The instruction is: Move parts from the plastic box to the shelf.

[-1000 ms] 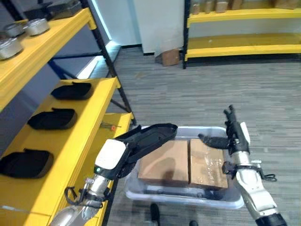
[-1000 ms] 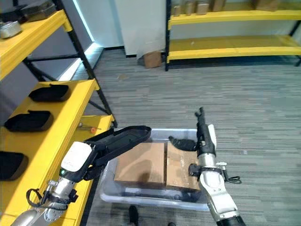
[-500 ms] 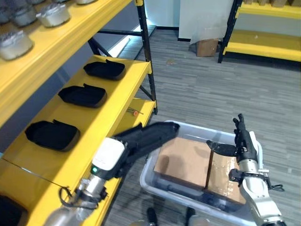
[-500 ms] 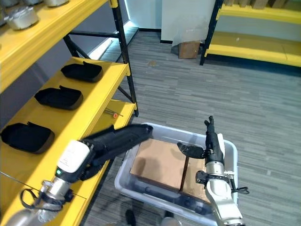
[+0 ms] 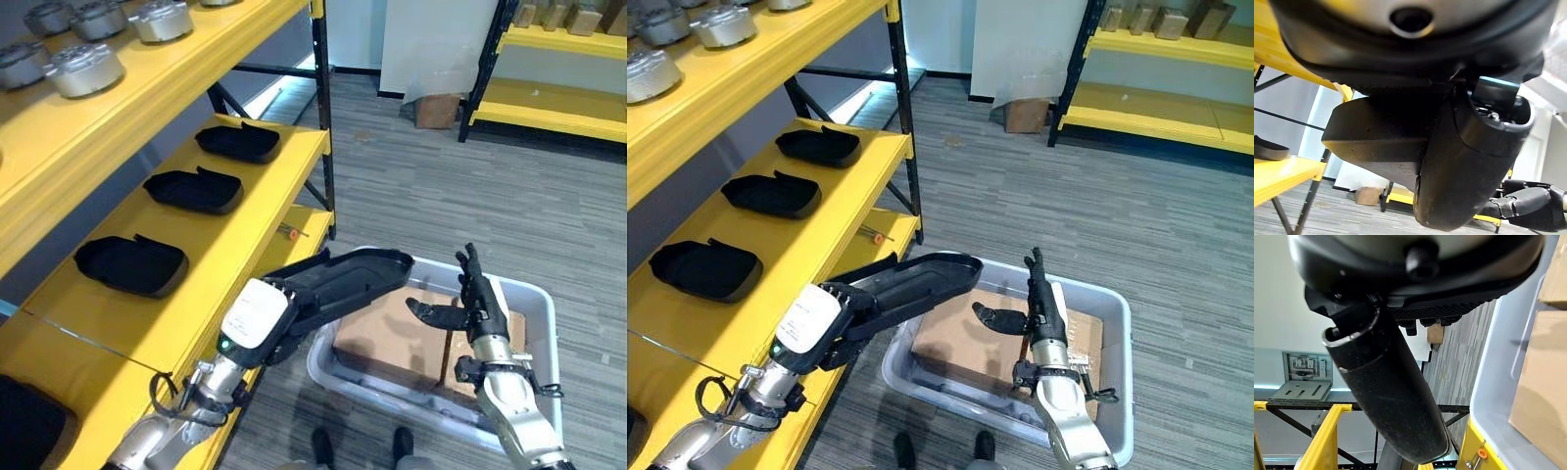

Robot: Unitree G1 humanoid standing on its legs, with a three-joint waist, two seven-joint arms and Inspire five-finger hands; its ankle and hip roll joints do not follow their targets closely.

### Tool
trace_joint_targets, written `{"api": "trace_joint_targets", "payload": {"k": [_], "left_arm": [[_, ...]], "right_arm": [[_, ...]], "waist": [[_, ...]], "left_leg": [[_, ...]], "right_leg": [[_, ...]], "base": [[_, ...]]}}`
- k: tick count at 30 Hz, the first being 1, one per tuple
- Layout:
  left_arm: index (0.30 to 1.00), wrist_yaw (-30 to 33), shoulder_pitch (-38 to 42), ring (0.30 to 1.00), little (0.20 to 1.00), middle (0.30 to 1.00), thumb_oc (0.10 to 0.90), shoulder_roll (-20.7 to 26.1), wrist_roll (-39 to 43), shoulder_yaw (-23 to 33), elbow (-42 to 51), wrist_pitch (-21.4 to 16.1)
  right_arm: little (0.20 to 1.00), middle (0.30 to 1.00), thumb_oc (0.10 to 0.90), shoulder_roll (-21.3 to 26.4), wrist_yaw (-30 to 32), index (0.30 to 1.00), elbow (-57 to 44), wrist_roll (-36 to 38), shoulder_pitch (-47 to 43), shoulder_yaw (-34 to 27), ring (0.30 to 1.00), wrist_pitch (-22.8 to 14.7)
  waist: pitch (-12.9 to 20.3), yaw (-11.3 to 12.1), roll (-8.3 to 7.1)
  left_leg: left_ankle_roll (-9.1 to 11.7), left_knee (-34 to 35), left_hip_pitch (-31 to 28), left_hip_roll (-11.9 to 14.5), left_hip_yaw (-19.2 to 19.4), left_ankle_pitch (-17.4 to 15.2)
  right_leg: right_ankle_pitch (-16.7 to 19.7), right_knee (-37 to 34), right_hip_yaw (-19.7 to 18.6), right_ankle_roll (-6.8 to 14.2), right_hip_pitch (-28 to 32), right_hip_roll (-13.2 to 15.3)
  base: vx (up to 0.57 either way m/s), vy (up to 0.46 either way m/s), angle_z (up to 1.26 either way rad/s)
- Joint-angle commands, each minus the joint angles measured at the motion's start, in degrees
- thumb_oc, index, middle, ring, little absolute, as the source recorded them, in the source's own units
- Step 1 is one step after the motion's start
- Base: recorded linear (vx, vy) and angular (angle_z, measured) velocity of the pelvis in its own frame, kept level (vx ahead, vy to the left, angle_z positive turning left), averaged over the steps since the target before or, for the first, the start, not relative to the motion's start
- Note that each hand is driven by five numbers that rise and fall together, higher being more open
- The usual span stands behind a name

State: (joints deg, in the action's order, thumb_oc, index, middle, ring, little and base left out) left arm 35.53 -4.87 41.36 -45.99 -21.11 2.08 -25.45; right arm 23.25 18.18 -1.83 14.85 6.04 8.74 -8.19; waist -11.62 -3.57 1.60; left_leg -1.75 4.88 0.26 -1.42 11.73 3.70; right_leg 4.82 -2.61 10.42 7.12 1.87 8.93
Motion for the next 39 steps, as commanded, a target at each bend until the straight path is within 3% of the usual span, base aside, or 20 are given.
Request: {"api": "trace_joint_targets", "payload": {"k": [1, 2, 5, 6, 10, 12, 14, 19, 20, 25, 29, 31, 36, 39], "left_arm": [[0.300, 3.8, 7.9, 0.300, 0.300, 0.300, 0.400, -1.6, 1.2, 1.4, 5.8, -3.6], [0.300, 2.1, 9.8, 0.300, 0.300, 0.300, 0.400, -1.9, 2.4, 0.2, 6.8, -3.2], [0.300, -0.4, 12.8, 0.300, 0.300, 0.300, 0.400, -2.0, 4.0, -1.3, 8.4, -1.6], [0.300, -1.0, 14.4, 0.300, 0.300, 0.300, 0.400, -1.4, 5.2, -1.9, 9.1, -0.1], [0.300, -1.2, 15.5, 0.300, 0.300, 0.300, 0.400, -1.0, 6.3, -1.8, 8.8, 0.8], [0.300, -1.0, 15.0, 0.300, 0.300, 0.300, 0.400, -1.1, 7.1, -1.2, 8.3, 2.7], [0.300, -1.0, 13.5, 0.300, 0.300, 0.300, 0.400, -1.1, 6.4, -0.1, 8.3, 2.5], [0.300, -1.1, 11.7, 0.300, 0.300, 0.300, 0.400, -2.0, 4.1, 1.6, 8.3, -0.2], [0.300, 0.3, 12.4, 0.300, 0.300, 0.300, 0.400, -2.5, 3.7, 1.8, 8.1, -0.6], [0.300, 4.0, 11.7, 0.300, 0.300, 0.300, 0.400, -2.1, 1.5, 2.5, 7.5, 2.3], [0.300, 2.8, 10.7, 0.300, 0.300, 0.300, 0.400, -1.4, 1.9, 4.3, 9.6, 2.0], [0.300, 3.2, 10.7, 0.300, 0.300, 0.300, 0.400, -1.4, 1.9, 4.0, 9.1, 2.7], [0.300, 4.9, 9.7, 0.300, 0.300, 0.300, 0.400, -1.7, 0.1, 3.4, 8.9, 4.9], [0.300, 5.5, 8.0, 0.300, 0.300, 0.300, 0.400, -0.6, -1.0, 4.7, 9.8, 3.6]], "right_arm": [[1.000, 1.000, 0.900, 0.5, 3.6, 1.000, -6.0, -0.5, -4.5, -1.0, 1.000, -5.4], [1.000, 1.000, 0.900, 0.4, 4.2, 1.000, -7.1, -1.3, -3.2, -1.9, 1.000, -5.6], [1.000, 1.000, 0.900, 1.0, 5.1, 1.000, -8.0, -2.6, -1.8, -3.4, 1.000, -7.5], [1.000, 1.000, 0.900, 2.0, 5.2, 1.000, -8.7, -3.1, -1.5, -4.1, 1.000, -9.4], [1.000, 1.000, 0.900, 2.6, 6.3, 1.000, -8.6, -5.7, -2.8, -3.1, 1.000, -10.6], [1.000, 1.000, 0.900, 4.0, 5.3, 1.000, -8.0, -6.3, -6.9, 0.1, 1.000, -9.6], [1.000, 1.000, 0.900, 4.3, 4.2, 1.000, -7.6, -5.8, -7.3, 0.4, 1.000, -9.8], [1.000, 1.000, 0.900, 4.4, 5.8, 1.000, -7.1, -4.7, -6.2, -0.3, 1.000, -10.0], [1.000, 1.000, 0.900, 4.3, 7.7, 1.000, -6.4, -4.4, -5.8, -1.7, 1.000, -11.6], [1.000, 1.000, 0.900, 4.8, 7.1, 1.000, -5.8, -5.6, -9.0, 0.4, 1.000, -12.0], [1.000, 1.000, 0.900, 5.6, 5.0, 1.000, -5.6, -5.3, -8.8, -0.4, 1.000, -12.4], [1.000, 1.000, 0.900, 5.7, 3.9, 1.000, -5.6, -4.7, -8.3, -0.9, 1.000, -12.5], [1.000, 1.000, 0.900, 6.3, 1.7, 1.000, -5.7, -4.6, -7.7, -1.6, 1.000, -12.1], [1.000, 1.000, 0.900, 6.3, 1.5, 1.000, -6.7, -3.9, -7.1, -2.2, 1.000, -11.1]], "waist": [[4.6, -3.0, -1.20], [4.6, -4.2, -1.00], [4.4, -5.3, -1.24], [4.4, -5.4, -1.52], [4.1, -4.8, -1.66], [3.5, -2.7, -1.18], [3.2, -2.0, -1.05], [2.6, -2.3, -0.75], [2.2, -3.2, -0.82], [2.4, -2.5, -1.51], [3.4, -3.9, -1.68], [3.8, -4.7, -1.46], [4.2, -5.2, 0.66], [4.6, -4.3, 0.60]], "left_leg": [[-0.3, 0.1, -5.0, 1.3, -4.3, -4.8], [-1.0, -0.1, -4.7, 0.8, -7.0, -5.0], [-1.8, -0.6, -3.7, 0.0, -10.8, -4.2], [-1.8, -0.5, -2.9, -0.7, -13.2, -3.6], [-1.6, -1.0, -2.2, -1.2, -15.0, -3.3], [-0.6, -0.3, -1.7, -1.5, -18.9, -2.1], [0.0, -0.4, -1.2, -1.6, -19.9, -1.6], [0.9, -1.7, 0.7, -1.0, -13.6, -1.5], [2.3, -3.4, 2.0, 1.1, -5.5, -1.6], [3.4, -7.5, 1.9, 4.5, -7.2, -3.3], [6.0, -9.7, 0.0, 13.5, -2.3, 2.0], [6.8, -9.4, -1.3, 15.0, -1.3, 3.0], [7.5, -4.1, -4.6, 13.6, 0.6, 2.1], [6.8, -0.8, -6.2, 11.6, 0.5, -0.4]], "right_leg": [[-3.0, 5.6, -8.3, -0.3, -2.5, -4.1], [-5.2, 9.3, -12.8, -0.9, -3.1, -6.2], [-6.0, 14.8, -16.5, -2.0, -4.6, -9.5], [-7.6, 14.8, -17.4, -3.3, -4.3, -11.3], [-7.9, 13.5, -16.9, -3.8, -4.0, -11.2], [-6.7, 8.6, -17.5, -4.8, -2.1, -11.4], [-6.1, 6.8, -17.9, -4.9, -1.5, -11.6], [-5.3, 4.7, -14.4, -5.0, -0.6, -10.6], [-5.2, 3.2, -9.9, -4.6, 0.2, -8.6], [-4.8, 2.9, -9.8, -5.0, -0.3, -6.3], [-4.4, 2.0, -6.7, -5.1, 0.0, -4.0], [-4.0, 1.6, -6.0, -4.7, 0.0, -3.2], [-2.7, 0.0, -5.2, -2.4, 0.8, -0.9], [-1.3, -1.2, -4.1, -0.5, 1.7, 1.0]], "base": [[-0.09, 0.021, 0.79], [-0.15, 0.018, 0.84], [-0.18, -0.046, 1.38], [-0.27, -0.139, 1.32], [-0.13, -0.099, 0.69], [-0.25, -0.267, 0.23], [-0.15, -0.162, 0.29], [-0.12, -0.045, 0.55], [-0.20, 0.024, 0.59], [-0.11, 0.124, 0.90], [-0.03, 0.211, 0.23], [0.01, 0.314, 0.49], [0.04, 0.365, 0.28], [0.04, 0.390, 0.44]]}}
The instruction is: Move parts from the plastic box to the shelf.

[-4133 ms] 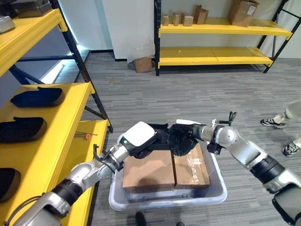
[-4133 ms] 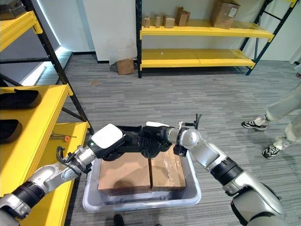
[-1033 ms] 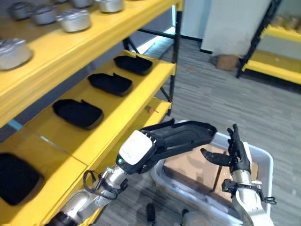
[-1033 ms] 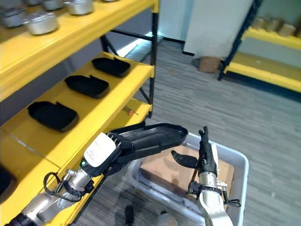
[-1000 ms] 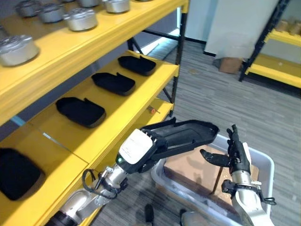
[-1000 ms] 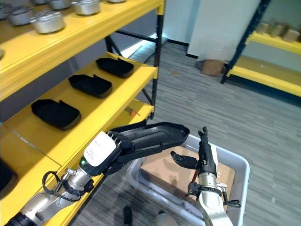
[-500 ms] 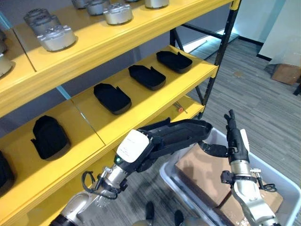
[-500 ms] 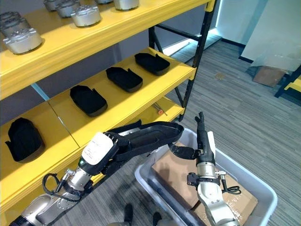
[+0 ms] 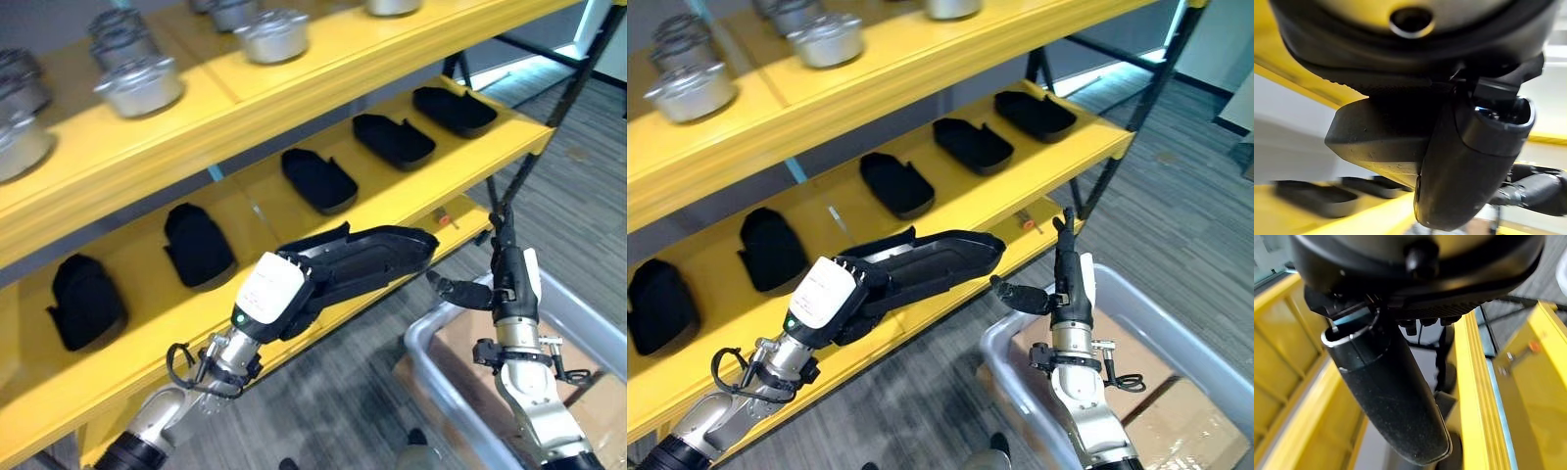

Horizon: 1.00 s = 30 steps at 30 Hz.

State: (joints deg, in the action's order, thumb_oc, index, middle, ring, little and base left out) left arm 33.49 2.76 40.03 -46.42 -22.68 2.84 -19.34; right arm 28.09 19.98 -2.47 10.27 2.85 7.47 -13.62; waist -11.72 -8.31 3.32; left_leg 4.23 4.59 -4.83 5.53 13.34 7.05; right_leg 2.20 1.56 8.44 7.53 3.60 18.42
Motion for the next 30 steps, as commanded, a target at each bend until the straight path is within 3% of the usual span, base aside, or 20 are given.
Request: {"api": "trace_joint_targets", "payload": {"k": [1, 7, 8, 12, 15, 17, 19, 22, 23, 24, 27, 30], "left_arm": [[0.300, 7.7, 0.0, 0.300, 0.300, 0.300, 0.400, 0.9, -1.0, 6.7, 9.3, -2.7], [0.300, 7.2, -1.6, 0.300, 0.300, 0.300, 0.400, 4.1, -0.8, 8.9, 9.8, -4.5], [0.300, 7.6, -2.5, 0.300, 0.300, 0.300, 0.400, 4.8, -1.3, 9.7, 9.6, -6.0], [0.300, 8.1, -3.6, 0.300, 0.300, 0.300, 0.400, 4.5, -1.3, 10.6, 10.0, -8.5], [0.300, 10.7, -3.5, 0.300, 0.300, 0.300, 0.400, 4.0, -3.1, 11.2, 11.1, -10.3], [0.300, 10.8, -0.9, 0.300, 0.300, 0.300, 0.400, 3.2, -5.9, 10.2, 13.3, -10.0], [0.300, 10.2, 3.9, 0.300, 0.300, 0.300, 0.400, 3.0, -4.4, 7.3, 13.9, -7.7], [0.300, 10.3, 8.5, 0.300, 0.300, 0.300, 0.400, 2.3, -2.2, 4.8, 13.9, -3.2], [0.300, 10.2, 11.8, 0.300, 0.300, 0.300, 0.400, 2.0, -1.1, 3.1, 13.1, -1.0], [0.300, 10.4, 13.4, 0.300, 0.300, 0.300, 0.400, 1.7, -0.6, 2.4, 12.6, -0.2], [0.300, 11.8, 13.7, 0.300, 0.300, 0.300, 0.400, 1.4, -0.6, 2.3, 12.3, 1.6], [0.300, 10.8, 11.5, 0.300, 0.300, 0.300, 0.400, 1.4, 0.6, 4.8, 12.6, 0.6]], "right_arm": [[1.000, 1.000, 0.900, 1.2, -0.7, 1.000, -6.4, 0.5, -3.8, -1.0, 1.000, -5.5], [1.000, 1.000, 0.900, 0.6, -2.0, 1.000, -7.9, -0.2, -3.3, -0.1, 1.000, -3.3], [1.000, 1.000, 0.900, 0.4, -1.9, 1.000, -8.2, 0.1, -3.1, -0.2, 1.000, -3.7], [1.000, 1.000, 0.900, -0.4, 0.0, 1.000, -8.7, -0.8, -3.1, -0.2, 1.000, -3.7], [1.000, 1.000, 0.900, -1.6, 1.0, 1.000, -8.5, -2.7, -4.6, 1.0, 1.000, -2.6], [1.000, 1.000, 0.900, -2.5, 2.4, 1.000, -7.6, -2.7, -6.3, 2.4, 1.000, -2.1], [1.000, 1.000, 0.900, -1.5, 4.7, 1.000, -8.0, -4.8, -6.4, 2.8, 1.000, -3.5], [1.000, 1.000, 0.900, -0.2, 4.8, 1.000, -8.7, -4.1, -5.8, 2.6, 1.000, -3.7], [1.000, 1.000, 0.900, 0.1, 5.5, 1.000, -8.4, -4.3, -5.4, 2.6, 1.000, -3.8], [1.000, 1.000, 0.900, 0.1, 5.6, 1.000, -8.2, -4.1, -5.1, 2.3, 1.000, -4.2], [1.000, 1.000, 0.900, -0.2, 5.0, 1.000, -7.8, -4.5, -4.6, 2.0, 1.000, -4.9], [1.000, 1.000, 0.900, -0.4, 4.2, 1.000, -8.9, -5.4, -3.8, 1.4, 1.000, -4.4]], "waist": [[4.7, 0.7, -1.16], [5.3, 2.8, -1.96], [5.5, 3.9, -2.65], [5.1, 5.4, -3.29], [4.5, 6.6, -3.53], [4.1, 6.7, -3.57], [4.3, 5.3, -4.18], [4.8, 3.3, -4.77], [4.9, 1.8, -4.71], [5.1, 1.1, -4.74], [5.7, 0.5, -4.54], [6.0, 0.4, -4.10]], "left_leg": [[0.6, 0.0, -1.2, 4.2, -1.4, -4.0], [-1.1, 0.3, -1.1, 1.7, -2.5, -5.9], [-2.2, -0.2, -0.8, 0.4, -2.5, -6.7], [-3.6, -1.8, -0.2, -1.0, -1.4, -7.7], [-3.7, -2.1, -0.8, -0.8, 1.7, -7.9], [-4.8, -1.4, -1.3, -1.6, 2.0, -8.3], [-6.0, -2.4, 0.2, -3.1, -1.3, -8.7], [-6.3, -2.7, 1.2, -5.1, -4.8, -8.8], [-6.7, -3.3, 1.6, -6.4, -7.6, -9.2], [-6.7, -3.3, 2.1, -7.1, -8.9, -8.9], [-6.2, -3.4, 2.3, -7.7, -9.6, -8.9], [-6.2, -4.5, 2.3, -8.2, -9.7, -9.6]], "right_leg": [[1.5, -5.5, -1.8, -0.4, 0.2, -8.2], [2.4, -5.1, 0.8, 2.6, 0.9, -4.5], [3.0, -4.4, 2.0, 3.3, 1.1, -2.9], [4.6, -2.4, 4.6, 3.2, 0.5, -0.4], [5.2, 0.1, 9.0, 3.6, -0.2, 0.6], [1.5, 4.5, 8.6, 3.2, -0.6, -2.4], [-3.2, 6.7, 3.0, 0.8, -2.0, -9.4], [-3.4, 3.7, -4.1, -1.9, -2.4, -15.2], [-2.7, 2.6, -10.0, -2.9, -2.8, -17.8], [-1.9, 1.8, -12.2, -3.6, -2.7, -18.9], [-0.7, -0.7, -13.2, -3.8, -2.3, -19.4], [0.0, -2.0, -14.1, -3.9, -2.0, -19.4]], "base": [[0.02, 0.314, 0.41], [-0.01, 0.288, 0.43], [-0.02, 0.365, 0.47], [-0.03, 0.240, 0.30], [-0.03, 0.174, -0.03], [0.00, 0.143, -0.28], [0.03, 0.010, 0.01], [0.03, -0.017, 0.95], [0.01, -0.049, 0.58], [0.01, -0.092, 0.63], [0.02, -0.077, 0.61], [0.02, -0.069, 0.02]]}}
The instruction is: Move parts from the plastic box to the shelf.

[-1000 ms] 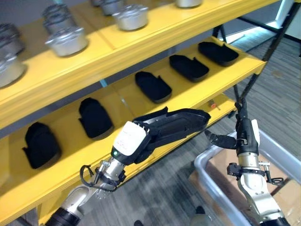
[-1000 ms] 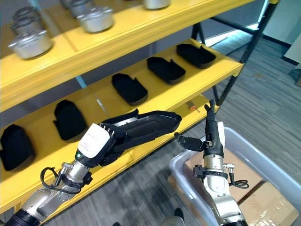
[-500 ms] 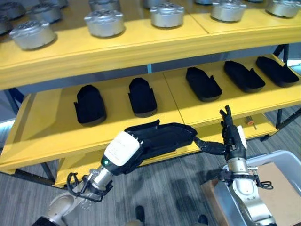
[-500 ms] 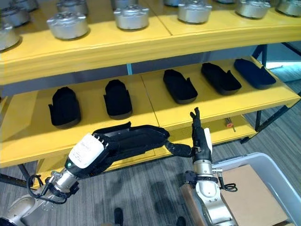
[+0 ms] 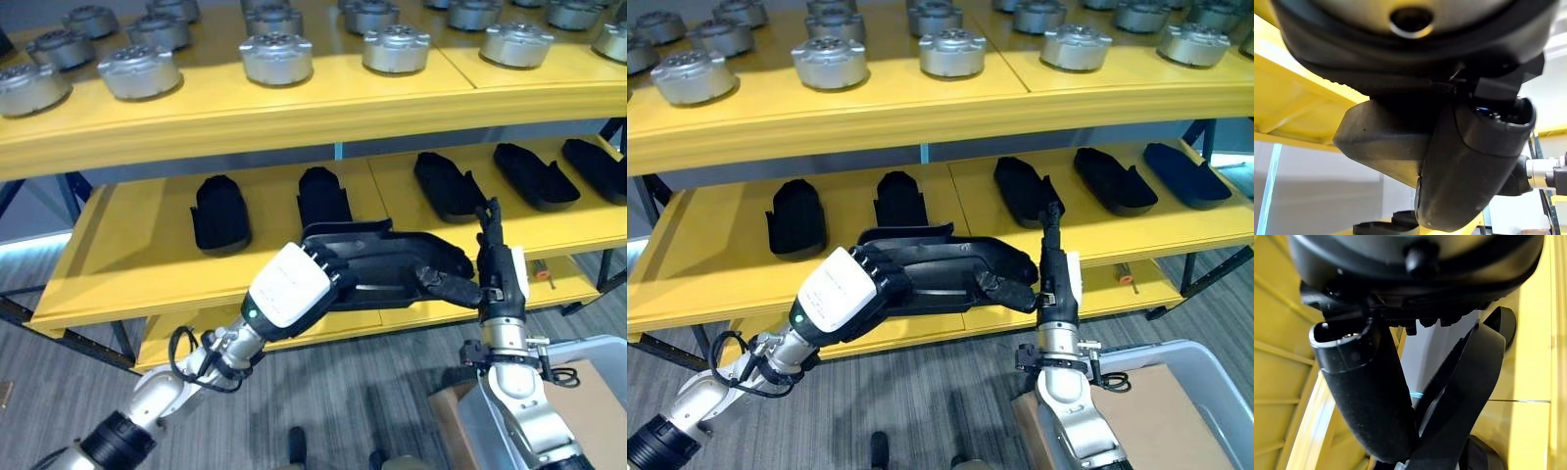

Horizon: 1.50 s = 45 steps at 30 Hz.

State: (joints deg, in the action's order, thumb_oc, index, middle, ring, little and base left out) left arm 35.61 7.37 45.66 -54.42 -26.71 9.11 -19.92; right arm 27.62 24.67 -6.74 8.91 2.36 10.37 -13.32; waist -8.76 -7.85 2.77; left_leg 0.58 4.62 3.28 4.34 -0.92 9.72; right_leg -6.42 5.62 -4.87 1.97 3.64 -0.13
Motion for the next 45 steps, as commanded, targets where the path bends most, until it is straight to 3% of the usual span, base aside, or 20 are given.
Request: {"api": "trace_joint_targets", "payload": {"k": [1, 4, 7, 9, 10, 13, 14, 16, 17, 18, 22, 23, 25, 30, 32, 33, 35, 39, 43, 45], "left_arm": [[0.300, 8.5, 5.8, 0.300, 0.300, 0.300, 0.400, -4.2, 8.7, 9.6, 6.6, 0.8], [0.300, 8.4, 2.9, 0.300, 0.300, 0.300, 0.400, -3.9, 7.7, 11.7, 7.1, -1.0], [0.300, 9.2, 2.7, 0.300, 0.300, 0.300, 0.400, -4.2, 6.6, 11.0, 7.4, -1.9], [0.300, 10.0, 3.5, 0.300, 0.300, 0.300, 0.400, -3.8, 5.5, 10.1, 7.4, 0.0], [0.300, 11.4, 4.2, 0.300, 0.300, 0.300, 0.400, -2.4, 3.5, 10.0, 7.6, 2.0], [0.300, 12.3, 4.5, 0.300, 0.300, 0.300, 0.400, -1.4, 2.6, 9.9, 8.6, 3.2], [0.300, 13.9, 5.5, 0.300, 0.300, 0.300, 0.400, -1.2, 2.2, 9.3, 9.2, 4.5], [0.300, 15.0, 6.4, 0.300, 0.300, 0.300, 0.400, -0.7, 2.8, 8.9, 8.8, 6.7], [0.300, 16.5, 6.3, 0.300, 0.300, 0.300, 0.400, -0.2, 2.9, 9.4, 7.8, 8.0], [0.300, 17.4, 5.8, 0.300, 0.300, 0.300, 0.400, 0.2, 3.0, 10.1, 7.3, 8.0], [0.300, 17.2, 6.0, 0.300, 0.300, 0.300, 0.400, 1.1, 2.4, 10.6, 6.9, 8.5], [0.300, 16.9, 6.6, 0.300, 0.300, 0.300, 0.400, 1.6, 0.8, 10.5, 6.8, 7.8], [0.300, 18.2, 6.8, 0.300, 0.300, 0.300, 0.400, 2.3, -0.5, 10.7, 6.4, 6.4], [0.300, 20.1, 2.5, 0.300, 0.300, 0.300, 0.400, 3.8, -1.4, 15.2, 7.1, 3.7], [0.300, 21.9, 0.6, 0.300, 0.300, 0.300, 0.400, 4.0, -0.6, 17.0, 6.3, 4.1], [0.300, 24.5, -2.4, 0.300, 0.300, 0.300, 0.400, 3.7, 0.0, 20.3, 6.1, 3.8], [0.300, 25.1, -4.7, 0.300, 0.300, 0.300, 0.400, 3.3, 0.1, 22.5, 6.5, 3.6], [0.300, 24.5, -5.9, 0.300, 0.300, 0.300, 0.400, 2.2, 0.8, 23.5, 6.0, 2.8], [0.300, 22.9, -4.4, 0.300, 0.300, 0.300, 0.400, 0.8, 2.0, 21.2, 4.6, 4.5], [0.300, 20.8, -3.4, 0.300, 0.300, 0.300, 0.400, -0.7, 2.9, 19.7, 4.4, 4.6]], "right_arm": [[1.000, 1.000, 0.900, 0.1, -0.6, 1.000, -5.1, -4.4, -3.0, -1.5, 1.000, -4.5], [1.000, 1.000, 0.900, 0.5, -0.2, 1.000, -5.9, -5.0, -1.9, -2.0, 1.000, -4.2], [1.000, 1.000, 0.900, 1.0, 2.6, 1.000, -4.2, -5.3, -1.5, -2.0, 1.000, -5.4], [1.000, 1.000, 0.900, 1.1, 2.9, 1.000, -3.1, -7.0, -1.2, -2.0, 1.000, -7.4], [1.000, 1.000, 0.900, 2.4, 4.6, 1.000, -3.2, -9.5, -0.9, -2.7, 1.000, -7.8], [1.000, 1.000, 0.900, 4.3, 8.1, 1.000, -3.1, -16.2, -1.0, -3.8, 1.000, -9.0], [1.000, 1.000, 0.900, 6.0, 9.4, 1.000, -3.6, -17.0, -1.4, -4.6, 1.000, -9.6], [1.000, 1.000, 0.900, 7.0, 9.8, 1.000, -3.8, -16.9, -1.9, -4.7, 1.000, -10.5], [1.000, 1.000, 0.900, 7.4, 10.3, 1.000, -3.2, -16.8, -2.5, -4.4, 1.000, -11.0], [1.000, 1.000, 0.900, 8.1, 10.0, 1.000, -2.3, -16.2, -2.9, -4.8, 1.000, -11.8], [1.000, 1.000, 0.900, 7.7, 10.9, 1.000, -0.6, -16.9, -2.8, -5.4, 1.000, -13.5], [1.000, 1.000, 0.900, 6.8, 15.0, 1.000, -0.9, -25.1, -1.7, -6.2, 1.000, -13.4], [1.000, 1.000, 0.900, 7.0, 15.7, 1.000, -1.7, -26.7, -1.7, -6.3, 1.000, -13.2], [1.000, 1.000, 0.900, 6.6, 13.8, 1.000, -5.5, -25.5, -2.4, -5.6, 1.000, -8.2], [1.000, 1.000, 0.900, 5.9, 13.4, 1.000, -4.9, -25.5, -3.8, -4.3, 1.000, -7.8], [1.000, 1.000, 0.900, 4.9, 12.1, 1.000, -4.6, -25.7, -5.6, -2.9, 1.000, -6.7], [1.000, 1.000, 0.900, 4.2, 11.6, 1.000, -4.8, -25.6, -6.6, -1.9, 1.000, -5.7], [1.000, 1.000, 0.900, 4.0, 12.8, 1.000, -5.6, -25.9, -6.2, -1.5, 1.000, -4.2], [1.000, 1.000, 0.900, 4.4, 11.7, 1.000, -4.0, -25.3, -6.1, -1.6, 1.000, -6.4], [1.000, 1.000, 0.900, 5.3, 12.3, 1.000, -3.8, -25.5, -5.7, -1.9, 1.000, -6.3]], "waist": [[3.1, -0.2, -3.41], [2.6, -0.6, -3.08], [1.7, -1.9, -3.29], [1.9, -2.9, -2.78], [2.3, -3.1, -2.48], [2.3, -3.3, -2.37], [1.9, -3.9, -2.30], [1.5, -4.0, -2.04], [0.9, -3.5, -1.59], [0.9, -3.4, -1.24], [0.8, -3.4, -0.73], [0.9, -3.0, -0.77], [1.0, -2.4, -0.97], [1.7, 0.7, -1.18], [2.0, 2.2, -1.42], [2.1, 4.8, -1.67], [1.7, 5.9, -1.89], [1.3, 5.4, -2.35], [1.4, 4.8, -3.33], [2.0, 3.9, -3.62]], "left_leg": [[-2.5, -5.4, -5.5, -7.2, 4.8, -12.8], [-2.5, -10.2, -4.6, -7.9, 7.1, -15.6], [-1.5, -14.1, -3.2, -4.5, 11.8, -16.5], [-0.5, -11.4, -4.7, -1.8, 11.4, -14.6], [0.9, -7.6, -5.9, 0.7, 7.9, -11.3], [2.7, -4.9, -6.0, 4.2, 6.7, -6.7], [4.4, -3.5, -5.3, 8.3, 6.9, -2.1], [5.4, -2.2, -4.7, 10.8, 4.9, 0.2], [5.8, -3.4, -3.8, 10.9, 1.8, 0.1], [5.4, -3.9, -4.6, 9.9, 2.1, -2.8], [4.8, -4.5, -5.6, 7.4, 3.6, -7.0], [3.7, -4.6, -5.9, 5.3, 4.3, -8.3], [2.9, -4.6, -5.9, 4.0, 4.4, -8.9], [0.8, -4.3, -7.5, 0.7, 9.2, -11.7], [0.8, -3.7, -8.5, 0.6, 13.4, -12.1], [1.0, -2.4, -10.5, 0.3, 18.5, -13.1], [0.5, -1.7, -12.1, -0.3, 21.0, -14.2], [-0.8, -2.3, -11.9, -1.2, 20.5, -14.7], [-1.9, -3.1, -10.4, -1.8, 20.9, -13.8], [-2.3, -2.5, -9.8, -3.5, 16.9, -13.5]], "right_leg": [[8.8, -6.4, -1.0, 1.7, -2.0, -0.8], [8.7, -7.2, -1.3, 1.7, -1.3, -0.3], [8.8, -6.4, 0.5, 1.7, -1.9, 1.3], [8.1, -5.2, 0.4, 1.8, -2.2, 2.1], [7.7, -4.8, -1.4, 1.9, -2.1, 2.6], [7.2, -4.6, -2.1, 2.0, -1.7, 3.3], [6.8, -4.3, -2.0, 2.1, -1.2, 4.6], [6.8, -3.6, -3.1, 2.5, -1.4, 5.5], [6.4, -2.9, -4.5, 2.7, -1.3, 6.1], [6.2, -2.6, -4.4, 3.2, -1.4, 6.9], [6.5, -1.2, -4.1, 4.9, -2.1, 9.1], [7.0, -0.3, -2.4, 6.6, -2.5, 11.3], [7.6, 0.1, -0.8, 7.3, -2.6, 13.0], [11.3, -1.3, 8.7, 8.3, -2.5, 18.3], [12.7, -2.6, 14.7, 9.2, -2.5, 19.3], [14.9, -3.3, 23.4, 10.9, -2.5, 20.3], [16.7, -1.7, 27.0, 12.2, -3.1, 20.8], [13.3, 0.5, 24.8, 10.7, -4.3, 17.1], [6.9, 1.6, 24.2, 7.1, -4.0, 10.0], [6.5, -1.8, 18.0, 5.5, -2.8, 6.1]], "base": [[0.01, -0.070, 0.13], [0.00, -0.015, 0.10], [-0.07, 0.078, 0.38], [0.10, 0.267, 0.46], [0.14, 0.277, 0.06], [0.09, 0.294, -0.24], [0.07, 0.386, -0.01], [0.09, 0.557, 0.05], [0.14, 0.723, -0.14], [0.12, 0.536, -0.43], [0.06, 0.435, -0.26], [0.07, 0.631, 0.12], [0.05, 0.468, 0.25], [0.05, 0.337, -0.10], [0.02, 0.286, -0.43], [0.04, 0.298, -0.95], [0.03, 0.246, -1.20], [0.02, 0.144, -0.43], [0.05, 0.062, 0.31], [0.13, 0.009, 0.19]]}}
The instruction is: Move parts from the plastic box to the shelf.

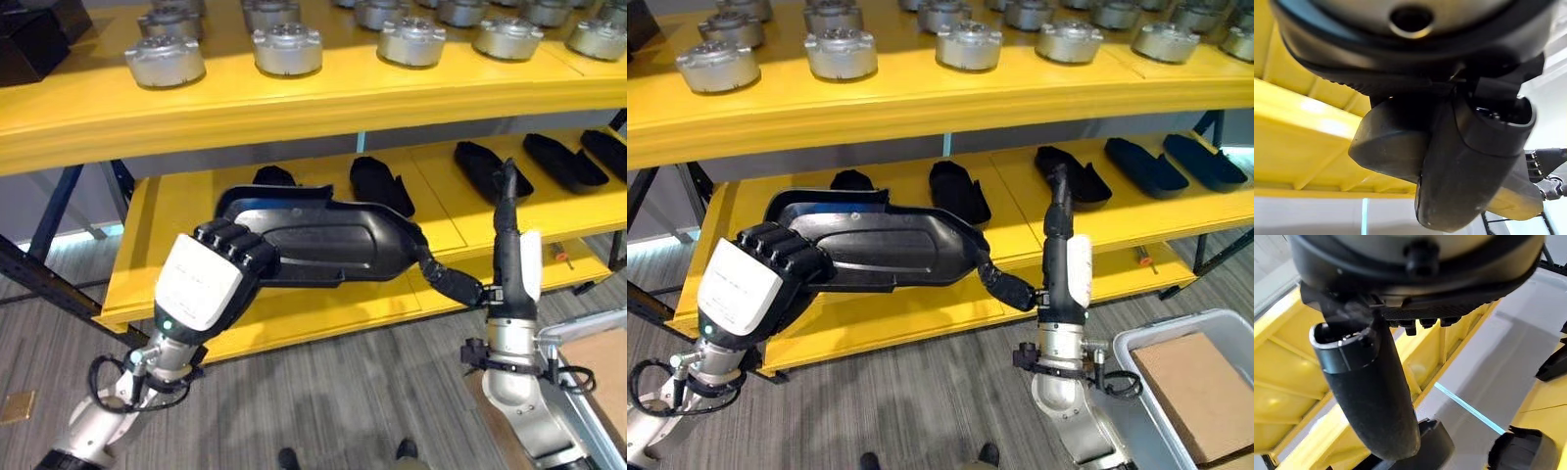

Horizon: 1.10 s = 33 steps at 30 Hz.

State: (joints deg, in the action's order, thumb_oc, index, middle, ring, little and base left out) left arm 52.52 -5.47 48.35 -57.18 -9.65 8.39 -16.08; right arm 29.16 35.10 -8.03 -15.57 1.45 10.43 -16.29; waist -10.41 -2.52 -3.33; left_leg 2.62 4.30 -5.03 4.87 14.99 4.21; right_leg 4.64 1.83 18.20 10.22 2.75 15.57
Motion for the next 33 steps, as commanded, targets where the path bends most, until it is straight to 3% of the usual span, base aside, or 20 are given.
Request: {"api": "trace_joint_targets", "payload": {"k": [1, 3, 5, 9, 12, 16, 18, 21, 22, 23, 24, 26, 29, 33], "left_arm": [[0.300, 3.2, 9.9, 0.300, 0.300, 0.300, 0.400, -4.0, 5.9, 1.9, 5.1, 0.9], [0.300, 2.5, 11.1, 0.300, 0.300, 0.300, 0.400, -4.6, 6.7, 0.3, 4.6, 1.2], [0.300, 1.9, 11.8, 0.300, 0.300, 0.300, 0.400, -4.8, 7.9, -0.3, 4.1, 1.8], [0.300, -0.7, 10.5, 0.300, 0.300, 0.300, 0.400, -6.2, 14.3, 0.9, 2.8, 3.9], [0.300, -1.9, 7.6, 0.300, 0.300, 0.300, 0.400, -8.8, 20.7, 3.8, 1.3, 3.2], [0.300, -0.8, 5.5, 0.300, 0.300, 0.300, 0.400, -10.6, 22.7, 6.5, -1.7, 5.6], [0.300, 0.6, 4.3, 0.300, 0.300, 0.300, 0.400, -11.0, 24.1, 8.1, -4.5, 7.0], [0.300, 1.7, 3.3, 0.300, 0.300, 0.300, 0.400, -11.5, 25.7, 11.1, -8.5, 7.6], [0.300, 1.6, 3.4, 0.300, 0.300, 0.300, 0.400, -11.7, 26.2, 11.7, -9.2, 8.6], [0.300, 1.5, 3.3, 0.300, 0.300, 0.300, 0.400, -11.8, 26.3, 11.8, -9.2, 9.1], [0.300, 1.6, 3.1, 0.300, 0.300, 0.300, 0.400, -11.6, 27.5, 12.1, -9.2, 10.6], [0.300, 1.4, 2.8, 0.300, 0.300, 0.300, 0.400, -11.8, 29.2, 12.7, -9.4, 11.0], [0.300, 2.6, 2.6, 0.300, 0.300, 0.300, 0.400, -12.3, 30.7, 12.8, -11.1, 9.8], [0.300, 2.4, 3.2, 0.300, 0.300, 0.300, 0.400, -13.3, 33.5, 12.8, -12.9, 7.4]], "right_arm": [[1.000, 1.000, 0.900, 4.0, 2.2, 1.000, -2.6, -1.4, -4.1, -2.3, 1.000, -3.5], [1.000, 1.000, 0.900, 4.2, 2.6, 1.000, -2.9, -1.8, -2.6, -3.4, 1.000, -3.6], [1.000, 1.000, 0.900, 4.1, 2.7, 1.000, -3.2, -2.1, -1.3, -4.3, 1.000, -3.8], [1.000, 1.000, 0.900, 4.2, 2.3, 1.000, -3.4, -2.9, -0.4, -5.4, 1.000, -4.0], [1.000, 1.000, 0.900, 5.2, 3.2, 1.000, -4.2, -3.0, 0.2, -6.3, 1.000, -3.1], [1.000, 1.000, 0.900, 5.4, 3.4, 1.000, -3.3, -2.4, 1.4, -7.8, 1.000, -4.2], [1.000, 1.000, 0.900, 5.7, 3.8, 1.000, -2.3, -1.7, 1.8, -8.6, 1.000, -5.8], [1.000, 1.000, 0.900, 5.4, 5.4, 1.000, -1.3, 1.7, 3.8, -11.5, 1.000, -9.5], [1.000, 1.000, 0.900, 4.4, 5.4, 1.000, -1.6, 2.3, 4.1, -12.5, 1.000, -10.4], [1.000, 1.000, 0.900, 4.2, 5.0, 1.000, -1.7, 1.9, 4.2, -13.0, 1.000, -10.6], [1.000, 1.000, 0.900, 4.4, 4.8, 1.000, -2.1, 1.1, 5.0, -13.7, 1.000, -11.0], [1.000, 1.000, 0.900, 5.7, 4.4, 1.000, -1.3, 2.8, 6.1, -14.6, 1.000, -11.4], [1.000, 1.000, 0.900, 6.8, 3.7, 1.000, -0.1, 2.9, 6.0, -15.2, 1.000, -11.9], [1.000, 1.000, 0.900, 7.5, 2.4, 1.000, -0.7, 3.9, 6.5, -16.1, 1.000, -12.1]], "waist": [[3.9, -2.3, 2.43], [4.5, -3.8, 2.56], [4.9, -4.6, 2.69], [5.2, -5.2, 2.60], [4.8, -4.6, 2.10], [4.5, -4.6, 1.70], [4.3, -4.5, 1.56], [2.1, -5.0, 0.96], [1.6, -5.8, 1.53], [1.6, -6.0, 1.67], [1.8, -6.6, 2.38], [1.9, -6.3, 2.11], [1.4, -5.8, 1.60], [1.3, -6.1, 2.60]], "left_leg": [[-4.6, -2.0, -1.2, -4.9, -1.4, -8.0], [-5.0, -1.9, -0.6, -5.8, -4.3, -7.9], [-4.9, -2.2, -0.3, -6.1, -5.3, -8.1], [-4.7, -4.1, -0.6, -6.0, -4.8, -9.4], [-4.8, -7.9, 0.2, -6.1, -5.2, -11.1], [-4.5, -12.0, 1.0, -6.0, -5.9, -12.5], [-3.9, -18.0, 2.5, -5.8, -5.6, -12.2], [-2.0, -36.9, 11.2, -3.0, -5.1, -6.5], [-1.8, -34.8, 11.9, -0.4, -4.8, -5.9], [-1.8, -31.7, 10.9, 0.1, -4.2, -5.6], [-1.3, -21.4, 8.8, 1.4, -5.0, -3.8], [1.0, -10.1, 8.7, 3.9, -8.3, 2.1], [2.6, -3.1, 9.1, 7.0, -10.6, 5.1], [2.7, -2.1, 7.8, 6.7, -9.8, 2.9]], "right_leg": [[-4.2, 0.8, -9.3, -3.3, -1.9, -10.7], [-3.1, -0.5, -15.5, -3.9, -2.1, -12.3], [-2.9, -0.8, -18.1, -4.1, -2.1, -12.9], [-2.4, -2.0, -19.4, -4.0, -1.3, -12.6], [-3.0, -1.6, -19.7, -4.9, -0.9, -12.8], [-3.3, -1.6, -20.1, -5.8, -0.6, -13.3], [-3.9, -1.5, -19.8, -7.1, -0.6, -13.9], [-4.6, 0.3, -19.4, -9.9, -0.8, -14.9], [-5.1, 1.2, -19.8, -9.8, -1.3, -15.1], [-5.2, 1.4, -20.0, -9.6, -1.3, -14.9], [-5.5, 1.1, -20.7, -8.8, -1.1, -14.5], [-5.7, -0.6, -22.1, -7.9, 1.0, -13.2], [-5.7, -1.8, -22.4, -7.0, 3.3, -10.6], [-6.2, -1.2, -21.8, -5.9, 3.4, -9.0]], "base": [[0.09, 0.003, 0.37], [0.12, -0.009, 0.91], [0.14, -0.041, 1.03], [0.17, -0.116, 0.22], [0.16, -0.190, -0.04], [0.12, -0.203, -0.06], [0.08, -0.216, -0.06], [0.02, -0.238, -0.17], [0.01, -0.006, 0.13], [0.12, 0.256, 0.12], [0.16, 0.342, -0.24], [0.19, 0.382, -0.03], [0.14, 0.329, -0.01], [0.12, 0.307, -0.28]]}}
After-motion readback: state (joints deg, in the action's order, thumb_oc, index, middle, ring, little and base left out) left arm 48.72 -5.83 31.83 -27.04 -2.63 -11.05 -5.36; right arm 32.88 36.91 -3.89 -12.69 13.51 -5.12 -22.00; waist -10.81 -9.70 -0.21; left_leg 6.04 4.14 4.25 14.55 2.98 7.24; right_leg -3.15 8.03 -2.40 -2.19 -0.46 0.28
